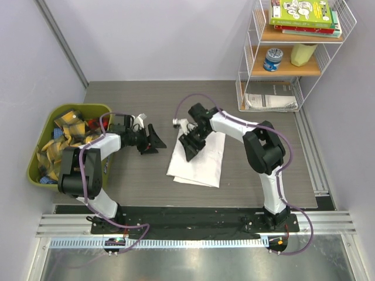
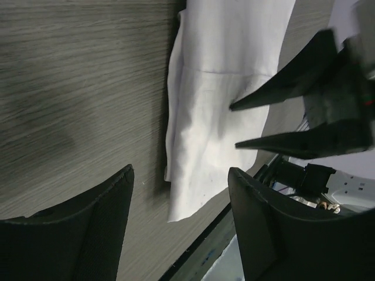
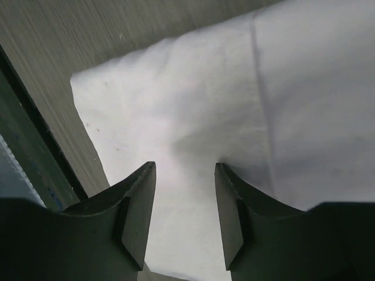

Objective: Fold and stack the long sleeve shirts
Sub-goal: Fold the shirt

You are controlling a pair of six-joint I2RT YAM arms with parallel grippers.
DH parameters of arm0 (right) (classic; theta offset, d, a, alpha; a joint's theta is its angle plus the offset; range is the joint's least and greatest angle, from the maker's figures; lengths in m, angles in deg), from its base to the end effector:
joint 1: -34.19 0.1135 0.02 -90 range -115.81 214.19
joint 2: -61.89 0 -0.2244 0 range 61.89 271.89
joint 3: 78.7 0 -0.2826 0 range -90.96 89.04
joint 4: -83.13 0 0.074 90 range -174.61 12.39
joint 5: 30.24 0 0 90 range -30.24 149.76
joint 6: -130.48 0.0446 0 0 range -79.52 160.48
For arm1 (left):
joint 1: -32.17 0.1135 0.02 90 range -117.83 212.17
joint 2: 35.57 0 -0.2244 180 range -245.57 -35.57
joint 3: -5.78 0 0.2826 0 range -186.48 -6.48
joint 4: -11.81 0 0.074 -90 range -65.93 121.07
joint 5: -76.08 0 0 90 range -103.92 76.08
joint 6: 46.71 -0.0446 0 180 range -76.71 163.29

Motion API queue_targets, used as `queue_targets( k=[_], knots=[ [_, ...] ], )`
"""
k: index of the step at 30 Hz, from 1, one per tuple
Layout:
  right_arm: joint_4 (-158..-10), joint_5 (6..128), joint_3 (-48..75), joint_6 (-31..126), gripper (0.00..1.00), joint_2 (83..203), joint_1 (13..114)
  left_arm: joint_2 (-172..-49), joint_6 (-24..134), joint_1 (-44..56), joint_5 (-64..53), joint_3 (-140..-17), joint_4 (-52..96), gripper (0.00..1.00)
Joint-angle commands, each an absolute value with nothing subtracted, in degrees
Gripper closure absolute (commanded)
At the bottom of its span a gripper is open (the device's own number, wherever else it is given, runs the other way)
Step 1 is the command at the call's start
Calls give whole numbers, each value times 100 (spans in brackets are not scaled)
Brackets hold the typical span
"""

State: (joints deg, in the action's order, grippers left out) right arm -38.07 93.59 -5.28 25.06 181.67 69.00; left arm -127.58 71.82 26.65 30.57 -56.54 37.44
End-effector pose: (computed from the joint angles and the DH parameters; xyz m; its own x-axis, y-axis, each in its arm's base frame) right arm 0.3478 0.2721 0.1381 -0.5891 -0.6786 -0.4387 -0.8009 0.4185 0.4283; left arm 0.3290 -0.0632 0.1108 -0.9415 -0.2513 -0.2247 0.0180 0.6279 -0.7781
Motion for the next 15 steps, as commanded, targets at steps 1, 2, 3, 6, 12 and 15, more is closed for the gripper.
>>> queue_targets(
  k=[1,2,3,6,12,15],
  knots=[
    [-3830,9229,44,2019,51,18203,7023,-12952,7396,2602,3108,-5535,3181,35],
    [-3734,9141,158,1547,52,18256,7023,-12996,7492,2584,3160,-5352,2850,36],
    [-3428,8966,185,1247,55,18300,7023,-12988,7797,2567,3196,-5237,2568,36],
    [-2726,8553,300,-15,55,18344,7014,-12996,8247,2374,3161,-4771,1621,39],
    [-2161,8058,538,-1699,54,17897,6838,-13163,9074,1698,2775,-4286,318,35],
    [-1941,8383,152,-1640,54,17756,6742,-13443,9443,1495,2476,-4269,-61,33]
  ],
)
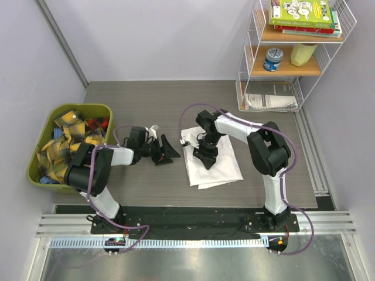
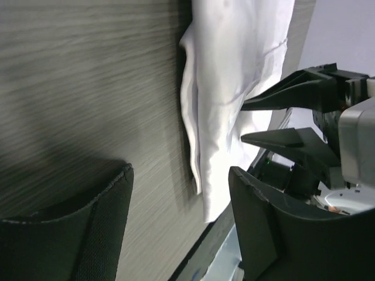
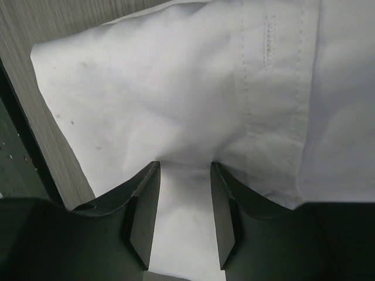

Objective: Fold and stack the long sleeve shirts
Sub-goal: Fold the shirt

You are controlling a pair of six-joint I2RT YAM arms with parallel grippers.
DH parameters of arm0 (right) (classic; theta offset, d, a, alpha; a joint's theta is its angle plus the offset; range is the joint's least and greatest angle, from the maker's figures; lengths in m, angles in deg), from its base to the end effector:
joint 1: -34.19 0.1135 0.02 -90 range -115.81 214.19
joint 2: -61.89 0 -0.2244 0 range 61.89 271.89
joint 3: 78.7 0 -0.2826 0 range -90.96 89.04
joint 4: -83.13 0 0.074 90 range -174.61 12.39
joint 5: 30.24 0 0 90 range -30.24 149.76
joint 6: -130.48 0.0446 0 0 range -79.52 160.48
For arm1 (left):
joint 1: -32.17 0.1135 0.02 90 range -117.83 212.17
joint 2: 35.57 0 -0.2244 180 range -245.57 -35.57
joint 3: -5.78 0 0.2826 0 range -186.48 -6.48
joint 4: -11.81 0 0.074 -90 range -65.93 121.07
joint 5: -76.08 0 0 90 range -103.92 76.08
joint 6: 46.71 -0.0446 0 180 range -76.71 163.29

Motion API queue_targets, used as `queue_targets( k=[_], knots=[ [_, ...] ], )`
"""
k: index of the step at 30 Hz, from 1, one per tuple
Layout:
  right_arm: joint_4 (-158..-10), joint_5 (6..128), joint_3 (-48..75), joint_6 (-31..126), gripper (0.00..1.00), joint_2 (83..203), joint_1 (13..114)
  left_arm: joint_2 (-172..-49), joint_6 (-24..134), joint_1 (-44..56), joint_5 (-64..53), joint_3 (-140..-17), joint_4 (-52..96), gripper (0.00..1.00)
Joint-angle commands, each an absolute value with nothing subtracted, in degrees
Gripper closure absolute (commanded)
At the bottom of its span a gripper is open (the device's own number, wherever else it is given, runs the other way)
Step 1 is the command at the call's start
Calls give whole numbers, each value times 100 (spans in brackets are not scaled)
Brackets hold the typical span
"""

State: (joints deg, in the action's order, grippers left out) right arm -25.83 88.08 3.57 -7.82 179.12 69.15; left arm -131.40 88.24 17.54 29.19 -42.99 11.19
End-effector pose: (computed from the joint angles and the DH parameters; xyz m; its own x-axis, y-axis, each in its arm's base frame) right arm 0.3059 0.2397 0.1054 -0.1713 -0.9217 -0.3479 -0.9450 0.0538 0.3226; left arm 0.2910 -0.1075 0.0526 -0.9484 -0.2855 -0.1378 -0.0424 0.5450 -0.8373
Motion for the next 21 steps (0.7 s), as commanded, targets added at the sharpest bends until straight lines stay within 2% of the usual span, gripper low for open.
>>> queue_targets(
  k=[1,9,21],
  knots=[
    [-1861,8602,-102,-1439,54,17746,6724,-13540,9583,1477,2432,-4225,-489,32],
    [-2018,8982,-922,381,50,17992,5899,-13717,10033,1126,2080,-4181,-555,32],
    [-2871,8577,-8,962,53,18177,5617,-14130,10340,440,1745,-4093,-518,40]
  ],
)
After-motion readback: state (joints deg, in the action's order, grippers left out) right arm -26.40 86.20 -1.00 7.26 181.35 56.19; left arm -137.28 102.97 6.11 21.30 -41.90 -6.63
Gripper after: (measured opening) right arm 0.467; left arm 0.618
